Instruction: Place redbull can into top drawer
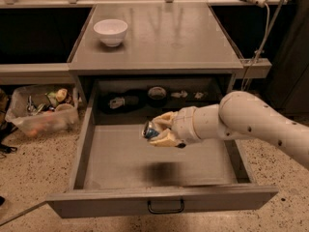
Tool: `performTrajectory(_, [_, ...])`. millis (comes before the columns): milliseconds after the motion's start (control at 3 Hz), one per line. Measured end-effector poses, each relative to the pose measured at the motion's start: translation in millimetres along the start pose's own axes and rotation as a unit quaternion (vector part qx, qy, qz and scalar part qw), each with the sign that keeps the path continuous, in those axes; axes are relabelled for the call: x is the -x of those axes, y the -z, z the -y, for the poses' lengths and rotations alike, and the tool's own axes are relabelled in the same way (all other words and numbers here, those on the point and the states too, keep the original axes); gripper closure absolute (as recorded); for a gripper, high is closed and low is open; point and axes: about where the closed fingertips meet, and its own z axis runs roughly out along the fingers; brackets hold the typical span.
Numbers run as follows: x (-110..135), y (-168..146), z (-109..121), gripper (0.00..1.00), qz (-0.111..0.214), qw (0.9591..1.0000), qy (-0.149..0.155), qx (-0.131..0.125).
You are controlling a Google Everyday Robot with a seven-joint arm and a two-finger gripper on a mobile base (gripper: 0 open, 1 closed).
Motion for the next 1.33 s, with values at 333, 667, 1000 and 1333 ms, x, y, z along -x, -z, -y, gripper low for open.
performTrajectory(333, [-16, -13, -14, 1.0, 0.007, 0.9999, -0.016, 0.001])
performTrajectory(667, [-33, -28, -26, 1.0, 0.012, 0.9993, -0.032, 0.014])
performTrajectory(1000, [-46, -35, -32, 1.0, 0.013, 0.9988, -0.042, 0.02])
performTrajectory(1333, [-62, -42, -31, 1.0, 0.013, 0.9984, -0.05, 0.02])
